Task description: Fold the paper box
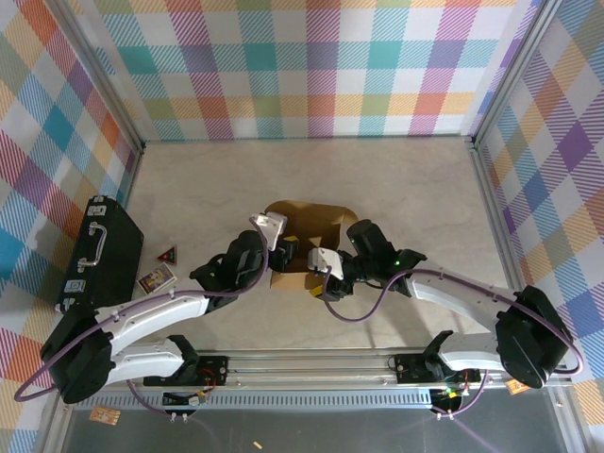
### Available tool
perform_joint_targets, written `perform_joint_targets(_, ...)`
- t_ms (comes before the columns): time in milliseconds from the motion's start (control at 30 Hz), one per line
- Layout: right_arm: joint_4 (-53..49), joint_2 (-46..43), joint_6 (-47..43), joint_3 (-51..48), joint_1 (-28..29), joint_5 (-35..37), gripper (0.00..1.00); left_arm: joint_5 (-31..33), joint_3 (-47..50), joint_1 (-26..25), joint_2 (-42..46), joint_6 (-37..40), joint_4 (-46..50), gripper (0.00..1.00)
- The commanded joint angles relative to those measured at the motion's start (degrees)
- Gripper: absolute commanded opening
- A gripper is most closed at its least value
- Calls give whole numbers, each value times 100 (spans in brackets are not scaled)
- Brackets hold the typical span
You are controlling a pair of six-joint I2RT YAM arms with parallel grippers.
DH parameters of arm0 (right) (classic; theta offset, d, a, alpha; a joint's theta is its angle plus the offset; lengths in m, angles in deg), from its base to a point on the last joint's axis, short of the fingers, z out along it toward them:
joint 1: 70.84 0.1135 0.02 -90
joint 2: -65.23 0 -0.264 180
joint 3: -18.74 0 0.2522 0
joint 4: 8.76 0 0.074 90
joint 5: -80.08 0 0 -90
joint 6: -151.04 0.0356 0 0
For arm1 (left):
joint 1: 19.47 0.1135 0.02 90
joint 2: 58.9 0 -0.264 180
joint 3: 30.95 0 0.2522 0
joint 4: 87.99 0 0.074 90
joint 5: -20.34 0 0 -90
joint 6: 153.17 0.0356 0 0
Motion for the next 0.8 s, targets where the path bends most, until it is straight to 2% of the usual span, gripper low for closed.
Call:
perform_joint_targets(0, -1, 141, 229, 195, -347, 767, 53, -503, 98, -77, 333, 2, 356, 50)
perform_joint_targets(133, 5, 203, 218, 219, -348, 730, 53, -510, 186, -66, 327, 19, 257, 49)
perform_joint_targets(500, 12, 292, 246, 243, -349, 790, 57, -164, 233, -68, -37, 28, 262, 20)
perform_joint_targets(633, 41, 317, 292, 262, -349, 791, 57, -116, 242, -64, -41, 69, 266, 19)
perform_joint_targets(767, -21, 345, 260, 280, -349, 784, 57, -131, 190, -64, -13, 112, 380, 23)
